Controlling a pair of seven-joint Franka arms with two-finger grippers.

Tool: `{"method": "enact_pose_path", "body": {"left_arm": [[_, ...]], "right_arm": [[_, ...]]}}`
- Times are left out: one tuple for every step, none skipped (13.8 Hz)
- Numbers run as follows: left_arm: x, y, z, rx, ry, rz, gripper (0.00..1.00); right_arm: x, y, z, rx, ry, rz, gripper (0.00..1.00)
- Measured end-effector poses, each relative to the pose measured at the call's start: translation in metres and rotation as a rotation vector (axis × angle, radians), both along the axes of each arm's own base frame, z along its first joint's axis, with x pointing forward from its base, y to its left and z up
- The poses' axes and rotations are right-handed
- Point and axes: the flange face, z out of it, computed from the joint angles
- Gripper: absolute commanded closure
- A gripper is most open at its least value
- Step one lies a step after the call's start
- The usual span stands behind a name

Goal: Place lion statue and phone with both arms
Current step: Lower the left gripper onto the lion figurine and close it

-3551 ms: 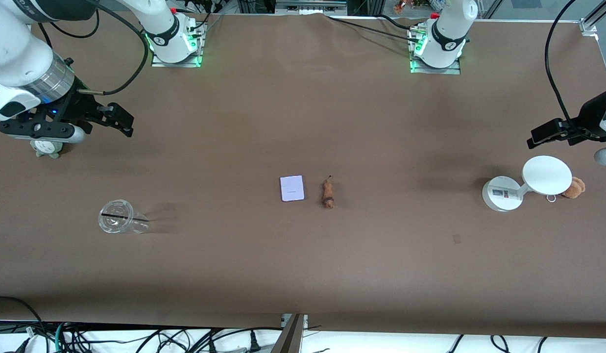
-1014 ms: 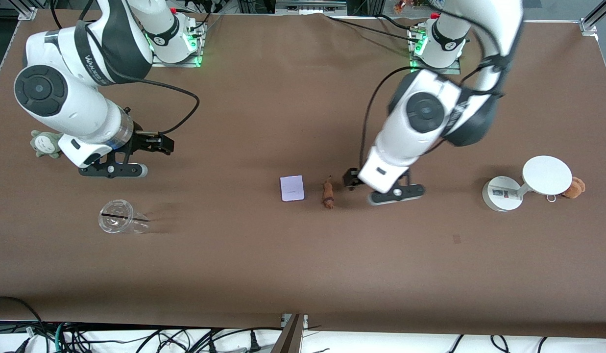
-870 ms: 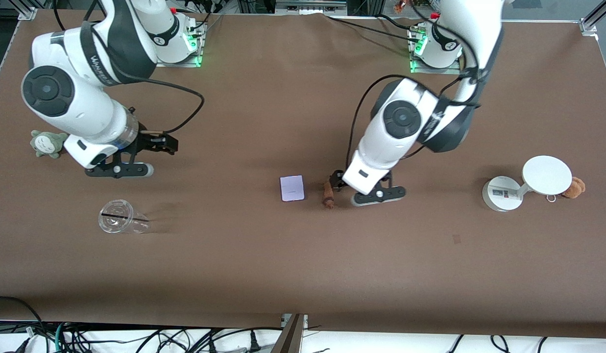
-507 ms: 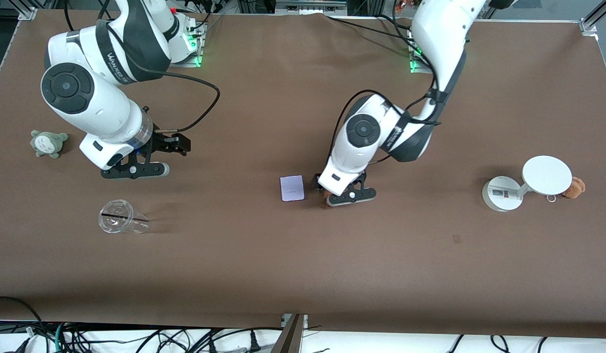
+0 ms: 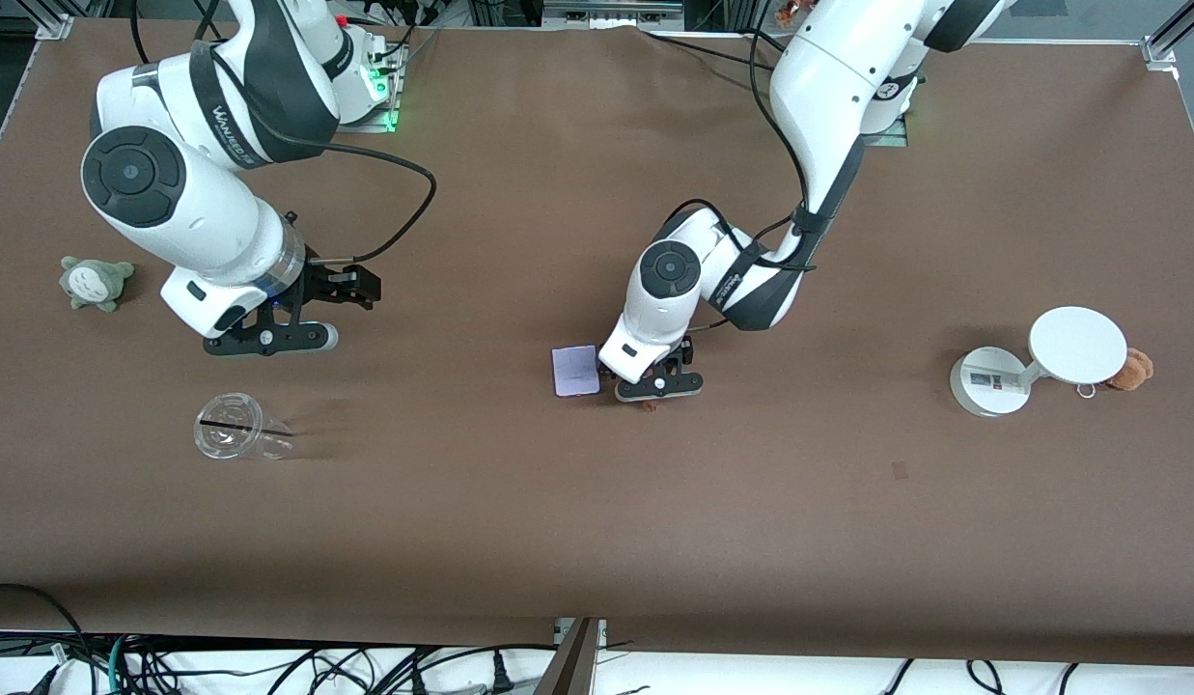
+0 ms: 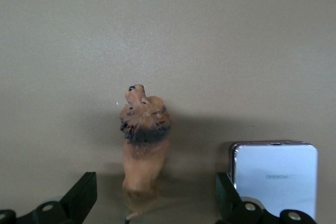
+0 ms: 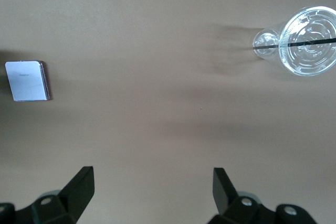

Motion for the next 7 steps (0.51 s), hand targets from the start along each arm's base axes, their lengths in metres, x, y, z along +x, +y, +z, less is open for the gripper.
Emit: {"method": "enact_pose_path", "body": {"left_arm": [[0.0001,0.0003,-0.0027,0.015,-0.013,-0.017,0.0],[0.0004,0.0007,-0.0032,0.027,-0.023,-0.03,0.0],[0.0009,0.0008,-0.0027,0.036,-0.033,-0.04,0.0],[0.0012,0.0007,-0.0022,0.038,-0.036,-0.043,0.13],[0.0012,0.0005,-0.0022,0.038,-0.036,-0.043,0.48],[0.0011,0.0004,-0.0022,0.038,-0.036,-0.039,0.61],[0.001,0.0003,-0.0022,0.037,-0.036,-0.029,0.8]], "right_arm": [[0.0,0.0001,0.0,0.0,0.0,0.0,0.0],[0.0,0.0002,-0.0001,0.0,0.0,0.0,0.0],[0.0,0.0002,-0.0001,0.0,0.0,0.0,0.0],[0.0,0.0002,-0.0001,0.0,0.0,0.0,0.0],[-0.0001,0.0004,-0.0001,0.0,0.0,0.0,0.0],[-0.0001,0.0005,-0.0002,0.0,0.0,0.001,0.0],[-0.0001,0.0006,-0.0002,0.0,0.0,0.001,0.0]]}}
